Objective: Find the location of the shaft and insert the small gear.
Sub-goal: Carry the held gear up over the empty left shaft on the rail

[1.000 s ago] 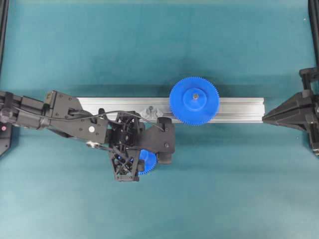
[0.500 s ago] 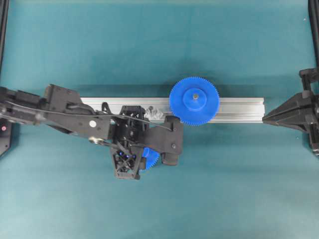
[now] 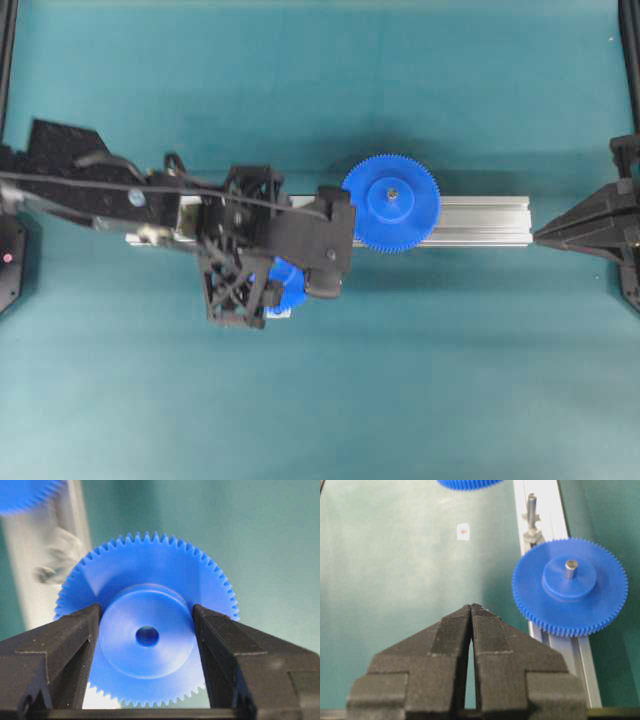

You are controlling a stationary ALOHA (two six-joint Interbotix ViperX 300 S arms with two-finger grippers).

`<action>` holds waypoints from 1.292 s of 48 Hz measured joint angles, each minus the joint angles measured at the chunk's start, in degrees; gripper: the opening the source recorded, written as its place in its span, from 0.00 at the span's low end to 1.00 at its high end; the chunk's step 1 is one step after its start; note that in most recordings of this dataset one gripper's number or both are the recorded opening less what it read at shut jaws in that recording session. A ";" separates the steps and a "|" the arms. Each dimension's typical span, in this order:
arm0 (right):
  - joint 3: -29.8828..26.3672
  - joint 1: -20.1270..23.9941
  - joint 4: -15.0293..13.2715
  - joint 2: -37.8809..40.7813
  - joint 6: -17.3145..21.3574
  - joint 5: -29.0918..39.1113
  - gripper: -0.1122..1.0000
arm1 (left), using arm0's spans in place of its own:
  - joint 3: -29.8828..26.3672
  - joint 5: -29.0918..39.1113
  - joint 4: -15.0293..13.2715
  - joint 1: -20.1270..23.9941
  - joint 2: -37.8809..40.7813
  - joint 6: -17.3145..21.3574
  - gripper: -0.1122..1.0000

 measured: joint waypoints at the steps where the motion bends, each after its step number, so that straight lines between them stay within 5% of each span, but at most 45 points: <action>1: 0.00 -0.09 0.00 0.09 0.00 0.00 0.16 | -0.18 0.09 -0.09 0.35 0.00 0.44 0.67; 20: -0.09 -0.18 -0.18 0.09 0.00 -0.09 0.16 | -1.41 -0.62 0.00 5.10 2.46 5.63 0.67; 62: 1.14 -2.20 -0.44 -2.11 0.00 -0.26 0.16 | -1.67 -5.89 0.00 7.56 8.09 6.24 0.67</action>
